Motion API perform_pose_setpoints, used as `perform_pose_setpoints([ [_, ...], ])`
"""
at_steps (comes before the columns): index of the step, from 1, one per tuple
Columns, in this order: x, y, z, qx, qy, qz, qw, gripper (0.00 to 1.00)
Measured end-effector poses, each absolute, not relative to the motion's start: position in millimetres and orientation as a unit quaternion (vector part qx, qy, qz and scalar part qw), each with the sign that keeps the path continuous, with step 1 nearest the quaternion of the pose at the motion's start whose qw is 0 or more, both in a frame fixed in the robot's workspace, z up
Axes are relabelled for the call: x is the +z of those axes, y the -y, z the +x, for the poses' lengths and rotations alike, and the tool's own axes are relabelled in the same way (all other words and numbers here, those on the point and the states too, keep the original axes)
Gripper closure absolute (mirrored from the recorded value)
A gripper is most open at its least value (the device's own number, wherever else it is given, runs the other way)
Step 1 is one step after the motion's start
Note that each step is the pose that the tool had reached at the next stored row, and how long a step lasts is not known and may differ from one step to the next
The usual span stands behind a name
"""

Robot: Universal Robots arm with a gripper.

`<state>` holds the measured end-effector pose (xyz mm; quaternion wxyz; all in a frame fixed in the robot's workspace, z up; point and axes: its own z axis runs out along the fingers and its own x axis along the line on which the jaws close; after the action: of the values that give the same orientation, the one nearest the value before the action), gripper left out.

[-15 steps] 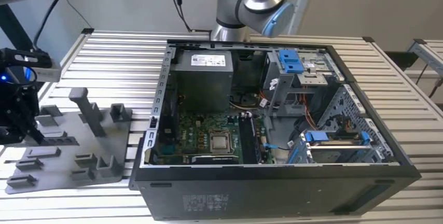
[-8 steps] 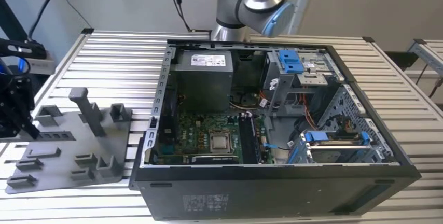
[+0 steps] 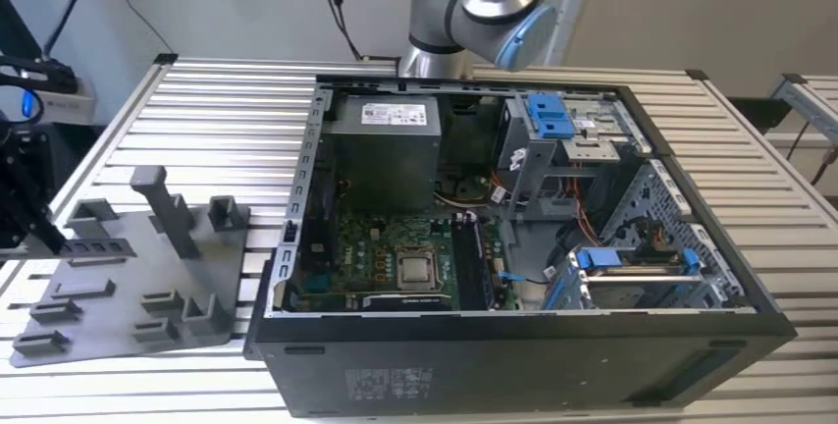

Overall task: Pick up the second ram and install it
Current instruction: 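Pick up the second ram and move it above second insertion slot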

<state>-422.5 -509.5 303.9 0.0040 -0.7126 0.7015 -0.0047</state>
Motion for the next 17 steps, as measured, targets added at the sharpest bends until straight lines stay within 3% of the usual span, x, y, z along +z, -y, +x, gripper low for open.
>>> perform_pose_setpoints([
  [17,310.0,509.5,-422.4,-0.005,-0.702,-0.713,0.003,0.86],
])
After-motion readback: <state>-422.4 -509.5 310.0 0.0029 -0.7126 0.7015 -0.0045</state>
